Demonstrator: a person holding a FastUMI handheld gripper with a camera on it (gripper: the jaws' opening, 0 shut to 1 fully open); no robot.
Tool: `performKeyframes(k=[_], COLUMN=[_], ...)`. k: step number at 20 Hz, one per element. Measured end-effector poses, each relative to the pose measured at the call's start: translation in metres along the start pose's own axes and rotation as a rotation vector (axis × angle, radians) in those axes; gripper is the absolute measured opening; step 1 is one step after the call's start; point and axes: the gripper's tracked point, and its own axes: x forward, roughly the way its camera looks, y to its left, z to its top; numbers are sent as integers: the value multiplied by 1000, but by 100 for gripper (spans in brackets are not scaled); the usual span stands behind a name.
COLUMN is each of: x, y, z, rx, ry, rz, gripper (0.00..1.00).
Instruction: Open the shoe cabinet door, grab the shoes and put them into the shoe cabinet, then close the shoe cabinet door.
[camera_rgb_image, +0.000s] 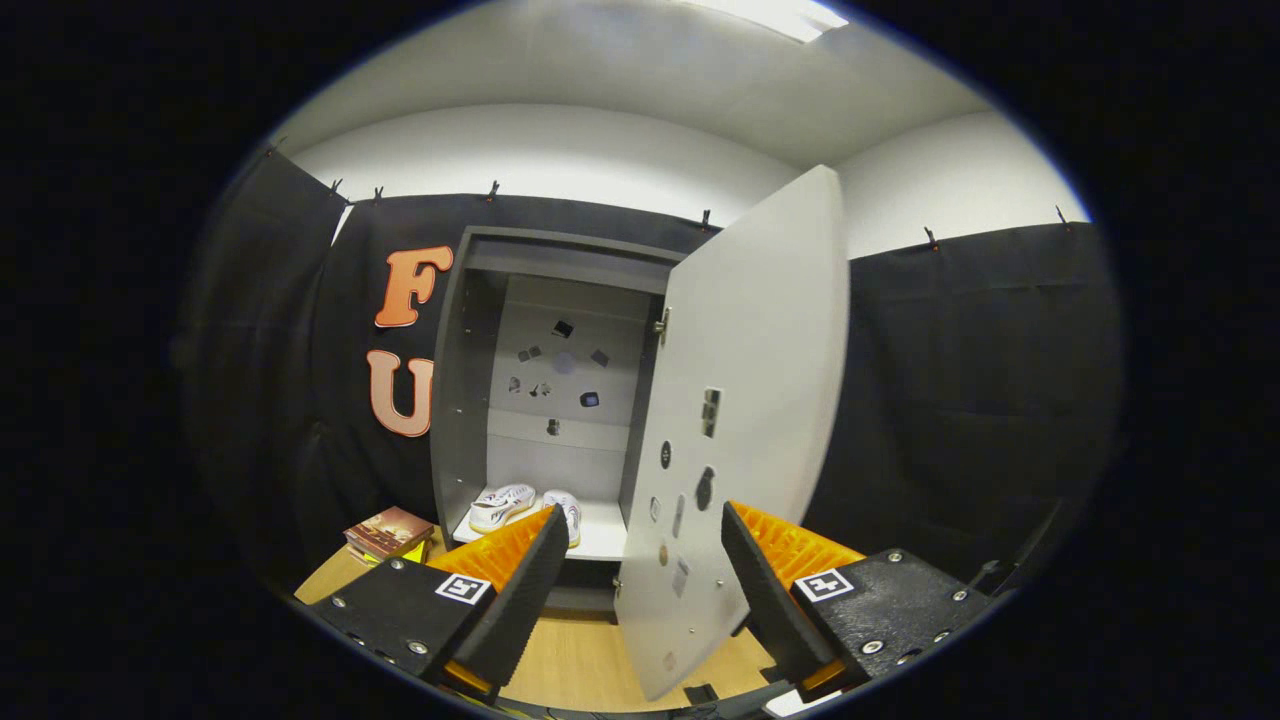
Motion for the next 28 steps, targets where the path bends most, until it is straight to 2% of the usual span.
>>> performKeyframes(k=[5, 10, 15, 21, 23, 28], x=[-25, -17, 18, 52, 53, 53], y=[-67, -107, -123, -116, -106, -95], z=[-7, -19, -33, -43, -46, -41], rx=[17, 52, 83, 87, 93, 54], ry=[-5, 21, 43, 55, 66, 30], rz=[-61, -89, -87, -55, -29, -33], gripper=[95, 95, 95, 95, 95, 91])
